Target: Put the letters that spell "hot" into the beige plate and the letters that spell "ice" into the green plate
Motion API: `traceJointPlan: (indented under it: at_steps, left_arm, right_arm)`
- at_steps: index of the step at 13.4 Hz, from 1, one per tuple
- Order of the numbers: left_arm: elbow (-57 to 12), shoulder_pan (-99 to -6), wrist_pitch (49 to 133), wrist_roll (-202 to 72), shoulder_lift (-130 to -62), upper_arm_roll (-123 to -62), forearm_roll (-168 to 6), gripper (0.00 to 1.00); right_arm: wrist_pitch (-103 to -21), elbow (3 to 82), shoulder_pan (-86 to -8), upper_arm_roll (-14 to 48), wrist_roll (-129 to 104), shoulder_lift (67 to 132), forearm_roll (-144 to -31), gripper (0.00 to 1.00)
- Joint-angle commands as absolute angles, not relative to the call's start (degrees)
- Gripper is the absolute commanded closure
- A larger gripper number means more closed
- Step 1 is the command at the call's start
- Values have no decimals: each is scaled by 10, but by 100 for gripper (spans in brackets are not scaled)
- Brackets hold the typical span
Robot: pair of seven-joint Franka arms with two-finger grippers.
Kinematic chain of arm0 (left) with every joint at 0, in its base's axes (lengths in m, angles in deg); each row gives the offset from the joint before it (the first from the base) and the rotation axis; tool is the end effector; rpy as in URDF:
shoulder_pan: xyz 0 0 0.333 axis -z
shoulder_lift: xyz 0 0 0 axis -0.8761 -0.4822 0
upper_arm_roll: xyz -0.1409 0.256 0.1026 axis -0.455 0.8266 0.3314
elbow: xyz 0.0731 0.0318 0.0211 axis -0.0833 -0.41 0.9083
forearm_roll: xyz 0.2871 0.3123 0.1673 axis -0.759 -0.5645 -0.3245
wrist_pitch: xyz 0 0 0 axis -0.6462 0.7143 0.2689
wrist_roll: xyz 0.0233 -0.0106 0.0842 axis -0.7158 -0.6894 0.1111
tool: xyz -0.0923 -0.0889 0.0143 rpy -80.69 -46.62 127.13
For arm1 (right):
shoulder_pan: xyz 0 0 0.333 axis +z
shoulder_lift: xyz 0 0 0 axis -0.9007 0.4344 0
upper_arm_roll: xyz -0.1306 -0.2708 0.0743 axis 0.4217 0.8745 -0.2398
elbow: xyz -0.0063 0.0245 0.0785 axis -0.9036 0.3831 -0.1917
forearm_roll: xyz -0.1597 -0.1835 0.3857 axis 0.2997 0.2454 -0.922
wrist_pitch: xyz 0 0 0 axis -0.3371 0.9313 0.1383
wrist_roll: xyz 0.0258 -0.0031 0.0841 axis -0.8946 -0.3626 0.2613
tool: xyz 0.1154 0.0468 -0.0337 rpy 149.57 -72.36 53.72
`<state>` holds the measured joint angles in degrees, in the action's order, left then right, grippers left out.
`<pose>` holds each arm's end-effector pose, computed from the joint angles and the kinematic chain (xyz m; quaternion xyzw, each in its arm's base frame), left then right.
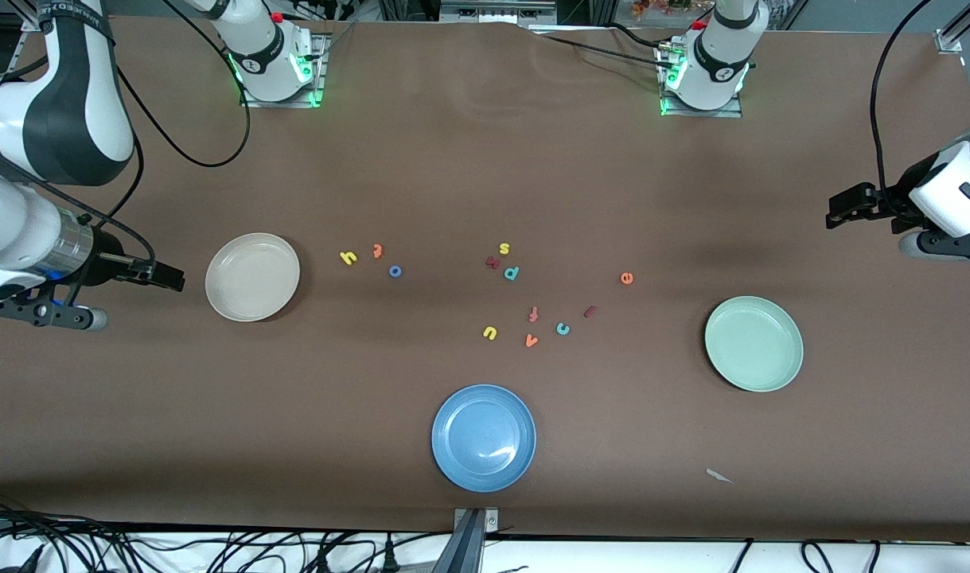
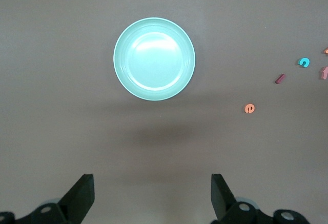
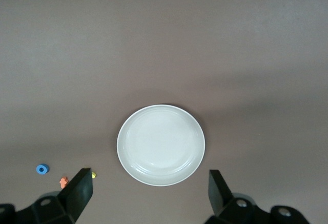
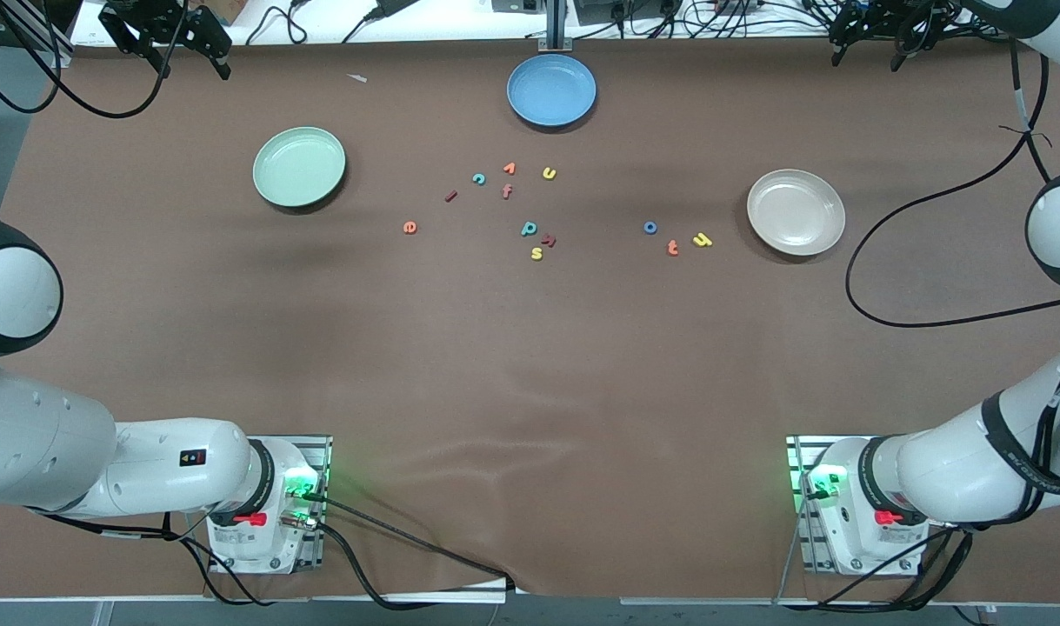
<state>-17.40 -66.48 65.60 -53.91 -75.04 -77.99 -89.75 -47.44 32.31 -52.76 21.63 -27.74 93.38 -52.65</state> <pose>0.6338 0.0189 0.5121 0.9979 -0.0278 -0.0578 0.0053 0.7013 0.0302 0.4322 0.9960 -0.0803 -0.0371 0.0127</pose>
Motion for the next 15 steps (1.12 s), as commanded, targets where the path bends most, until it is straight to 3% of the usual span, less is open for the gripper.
traceJointPlan:
  at_steps: [1, 15]
  left_arm:
    - [-167, -665, 656, -536, -754, -780, -894, 0]
    - [-167, -665, 656, -536, -754, -780, -894, 0]
  right_arm:
    - [-481, 337, -526, 216, -279, 922, -527, 0]
    - [-485, 345, -526, 217, -279, 922, -526, 0]
